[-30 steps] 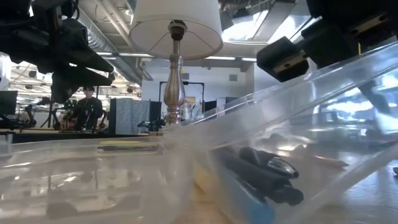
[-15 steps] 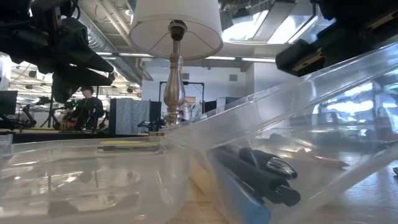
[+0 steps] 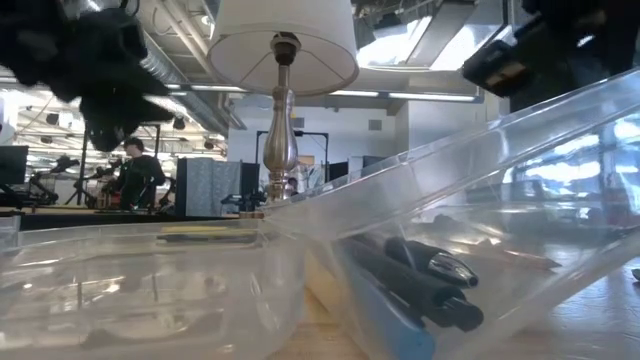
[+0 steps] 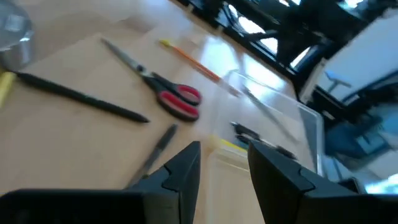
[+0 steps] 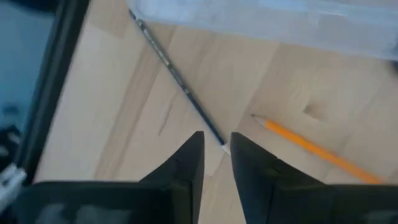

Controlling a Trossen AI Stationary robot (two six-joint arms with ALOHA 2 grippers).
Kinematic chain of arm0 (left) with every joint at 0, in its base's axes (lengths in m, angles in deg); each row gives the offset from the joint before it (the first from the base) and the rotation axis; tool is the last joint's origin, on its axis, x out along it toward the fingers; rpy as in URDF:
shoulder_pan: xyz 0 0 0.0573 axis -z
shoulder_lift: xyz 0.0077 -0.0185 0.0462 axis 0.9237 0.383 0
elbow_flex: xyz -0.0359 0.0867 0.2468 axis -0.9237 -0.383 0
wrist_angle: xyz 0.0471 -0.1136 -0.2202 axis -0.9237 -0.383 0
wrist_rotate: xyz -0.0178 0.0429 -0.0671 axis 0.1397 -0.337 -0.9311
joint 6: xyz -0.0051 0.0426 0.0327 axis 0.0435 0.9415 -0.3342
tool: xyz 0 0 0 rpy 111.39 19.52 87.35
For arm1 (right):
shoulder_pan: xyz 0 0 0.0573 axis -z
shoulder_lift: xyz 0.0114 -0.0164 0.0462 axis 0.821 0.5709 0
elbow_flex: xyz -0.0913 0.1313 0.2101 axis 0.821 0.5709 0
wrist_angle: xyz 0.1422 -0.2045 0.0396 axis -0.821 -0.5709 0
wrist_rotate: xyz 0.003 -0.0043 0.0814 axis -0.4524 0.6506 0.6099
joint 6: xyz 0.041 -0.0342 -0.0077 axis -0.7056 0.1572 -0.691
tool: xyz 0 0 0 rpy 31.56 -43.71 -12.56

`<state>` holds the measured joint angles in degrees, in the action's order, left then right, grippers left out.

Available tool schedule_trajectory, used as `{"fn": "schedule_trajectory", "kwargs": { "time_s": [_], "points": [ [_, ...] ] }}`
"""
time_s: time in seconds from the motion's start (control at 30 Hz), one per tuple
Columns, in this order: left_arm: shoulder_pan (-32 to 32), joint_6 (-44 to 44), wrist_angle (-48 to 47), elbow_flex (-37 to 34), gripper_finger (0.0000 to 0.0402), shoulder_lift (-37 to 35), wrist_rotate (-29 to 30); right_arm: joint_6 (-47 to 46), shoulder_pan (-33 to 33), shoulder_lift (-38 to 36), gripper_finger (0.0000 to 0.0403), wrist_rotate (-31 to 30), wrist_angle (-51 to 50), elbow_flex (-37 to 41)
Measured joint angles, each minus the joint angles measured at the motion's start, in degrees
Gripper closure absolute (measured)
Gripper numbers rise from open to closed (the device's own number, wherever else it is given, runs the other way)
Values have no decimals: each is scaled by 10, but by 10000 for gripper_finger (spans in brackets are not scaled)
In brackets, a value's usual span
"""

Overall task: Pick & place school supplies into a supply box
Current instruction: Put the bottom black pen into the transparent supply box

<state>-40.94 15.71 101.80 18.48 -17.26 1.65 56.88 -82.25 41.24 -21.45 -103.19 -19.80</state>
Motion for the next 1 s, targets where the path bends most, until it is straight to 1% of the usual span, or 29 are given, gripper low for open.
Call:
{"fn": "schedule_trajectory", "kwargs": {
  "time_s": [0.07, 0.13, 0.2, 0.27, 0.33, 0.43, 0.5, 0.63, 0.73, 0.87, 1.0],
  "points": [
    [0, 10, -76, 45, 274, 3, -9, -37, 1, -29, 320, -8, 34, 41],
    [0, 18, -182, 102, 274, 15, -10, -66, 4, -57, 320, -8, 64, 75],
    [0, -2, -294, 164, 274, 32, -10, -92, 8, -82, 320, -10, 82, 99],
    [1, -54, -395, 224, 274, 57, -10, -117, 13, -102, 320, -20, 91, 113],
    [6, -121, -482, 276, 274, 90, -18, -139, 16, -115, 320, -44, 90, 119],
    [16, -211, -566, 335, 274, 144, -36, -154, 20, -124, 320, -86, 94, 119],
    [25, -274, -613, 359, 274, 183, -57, -153, 23, -124, 320, -99, 108, 119],
    [39, -440, -655, 377, 274, 252, -126, -134, 22, -124, 320, -108, 129, 119],
    [54, -539, -653, 377, 274, 296, -160, -113, 23, -124, 320, -109, 137, 119],
    [76, -637, -656, 376, 274, 336, -211, -90, 28, -123, 320, -108, 141, 119],
    [100, -733, -642, 376, 274, 357, -225, -73, 38, -123, 320, -109, 141, 119]
  ]
}}
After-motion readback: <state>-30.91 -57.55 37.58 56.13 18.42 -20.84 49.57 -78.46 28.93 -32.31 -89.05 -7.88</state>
